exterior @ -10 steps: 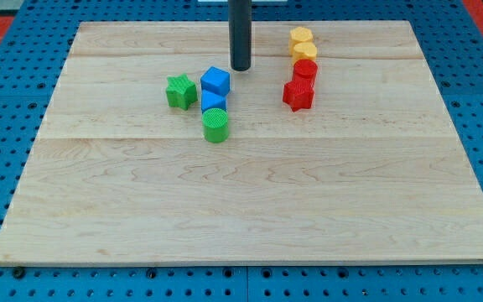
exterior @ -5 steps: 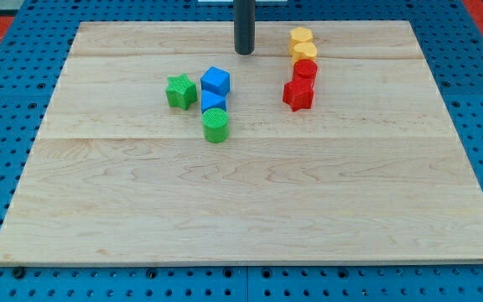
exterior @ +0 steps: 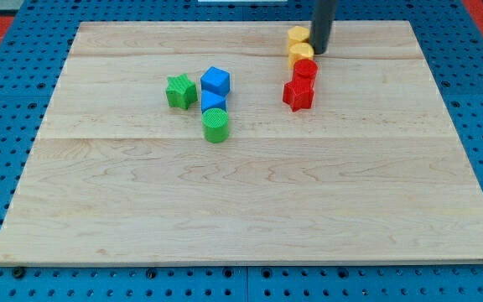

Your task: Move yellow heart away from the bottom of the yellow hexagon

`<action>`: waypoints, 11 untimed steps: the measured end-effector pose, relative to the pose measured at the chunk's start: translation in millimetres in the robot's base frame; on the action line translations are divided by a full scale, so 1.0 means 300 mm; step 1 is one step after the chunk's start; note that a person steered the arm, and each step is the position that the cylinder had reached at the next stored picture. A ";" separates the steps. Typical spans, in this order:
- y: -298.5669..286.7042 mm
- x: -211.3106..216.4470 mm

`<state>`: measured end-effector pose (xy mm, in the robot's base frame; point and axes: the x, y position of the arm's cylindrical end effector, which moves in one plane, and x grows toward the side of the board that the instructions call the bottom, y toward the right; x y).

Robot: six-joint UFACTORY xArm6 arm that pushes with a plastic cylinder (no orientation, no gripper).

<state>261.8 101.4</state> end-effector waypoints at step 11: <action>-0.452 0.172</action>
